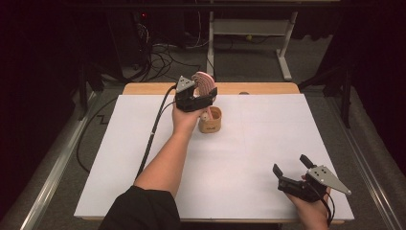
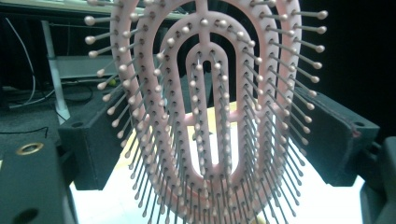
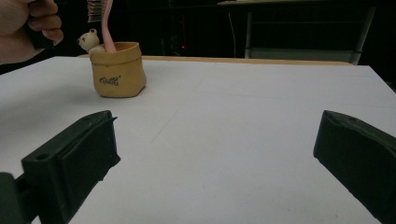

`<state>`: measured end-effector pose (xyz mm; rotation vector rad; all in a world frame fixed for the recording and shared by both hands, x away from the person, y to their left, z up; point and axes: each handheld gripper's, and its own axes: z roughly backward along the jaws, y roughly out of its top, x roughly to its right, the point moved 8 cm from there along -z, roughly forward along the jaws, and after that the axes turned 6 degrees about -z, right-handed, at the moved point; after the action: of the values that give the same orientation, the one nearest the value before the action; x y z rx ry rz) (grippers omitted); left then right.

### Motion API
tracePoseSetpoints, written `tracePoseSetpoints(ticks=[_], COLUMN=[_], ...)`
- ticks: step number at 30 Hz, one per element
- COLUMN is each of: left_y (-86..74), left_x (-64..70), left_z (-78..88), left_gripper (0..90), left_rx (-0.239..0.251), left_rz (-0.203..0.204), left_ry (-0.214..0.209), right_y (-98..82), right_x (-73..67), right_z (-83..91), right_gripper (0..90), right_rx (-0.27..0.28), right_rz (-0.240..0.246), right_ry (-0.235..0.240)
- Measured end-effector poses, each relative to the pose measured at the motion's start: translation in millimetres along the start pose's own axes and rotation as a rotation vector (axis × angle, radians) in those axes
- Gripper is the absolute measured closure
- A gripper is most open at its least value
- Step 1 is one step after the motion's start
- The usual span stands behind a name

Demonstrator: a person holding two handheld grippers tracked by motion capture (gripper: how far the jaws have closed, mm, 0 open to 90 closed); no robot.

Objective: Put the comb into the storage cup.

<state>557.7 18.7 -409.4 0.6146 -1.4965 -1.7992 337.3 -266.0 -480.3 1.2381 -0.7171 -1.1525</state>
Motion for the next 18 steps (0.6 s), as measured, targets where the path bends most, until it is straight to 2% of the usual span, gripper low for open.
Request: tracePoseSetpoints(ticks=[10, 18], left_y=[-1.6, -3.8], left_x=[-4.4, -10.3], left_z=[-0.3, 0.8], left_gripper=[14.3, 13.4], left_rx=[-0.006, -0.018], left_rz=[-0.02, -0.002], left_ry=[0.022, 0.027], right_y=[0.2, 1.3], right_x=[-1.2, -1.1], right_z=[0.0, 0.7], right_gripper=[0.3, 0.3], right_rx=[-0.001, 0.004], right_rz=[0.0, 0.004], right_ry=[0.003, 0.001])
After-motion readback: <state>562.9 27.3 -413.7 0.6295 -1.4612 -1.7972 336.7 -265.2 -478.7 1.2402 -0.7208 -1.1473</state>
